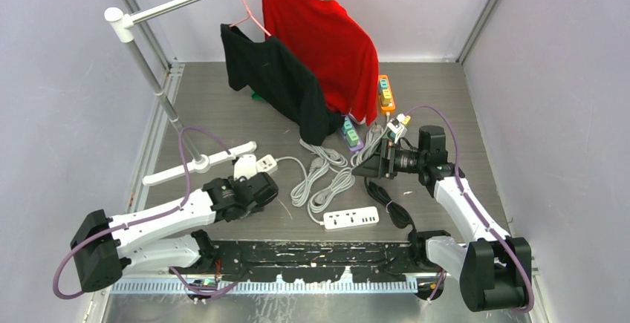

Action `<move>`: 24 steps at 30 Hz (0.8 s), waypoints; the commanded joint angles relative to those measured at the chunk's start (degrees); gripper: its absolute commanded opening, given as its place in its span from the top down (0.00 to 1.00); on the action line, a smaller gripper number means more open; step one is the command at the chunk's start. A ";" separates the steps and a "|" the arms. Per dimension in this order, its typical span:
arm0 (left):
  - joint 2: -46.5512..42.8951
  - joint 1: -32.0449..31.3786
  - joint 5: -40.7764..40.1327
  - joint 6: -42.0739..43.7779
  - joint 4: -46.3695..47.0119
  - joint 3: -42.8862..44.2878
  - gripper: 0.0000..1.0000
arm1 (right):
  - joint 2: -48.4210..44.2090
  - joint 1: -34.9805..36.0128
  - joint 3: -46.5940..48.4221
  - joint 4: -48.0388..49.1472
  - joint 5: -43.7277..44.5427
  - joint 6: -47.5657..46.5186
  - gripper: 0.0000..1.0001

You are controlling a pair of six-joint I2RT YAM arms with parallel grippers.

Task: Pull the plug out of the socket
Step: Place the plug at the center of the board.

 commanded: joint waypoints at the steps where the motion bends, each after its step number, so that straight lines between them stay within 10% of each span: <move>1: -2.13 1.37 -2.76 -2.14 -0.40 -0.66 0.82 | -0.38 -0.41 -0.14 0.49 0.26 -1.43 0.05; 24: -0.91 10.26 2.97 1.07 0.07 -2.96 0.60 | -1.21 -0.67 -0.42 0.48 0.24 -1.47 0.04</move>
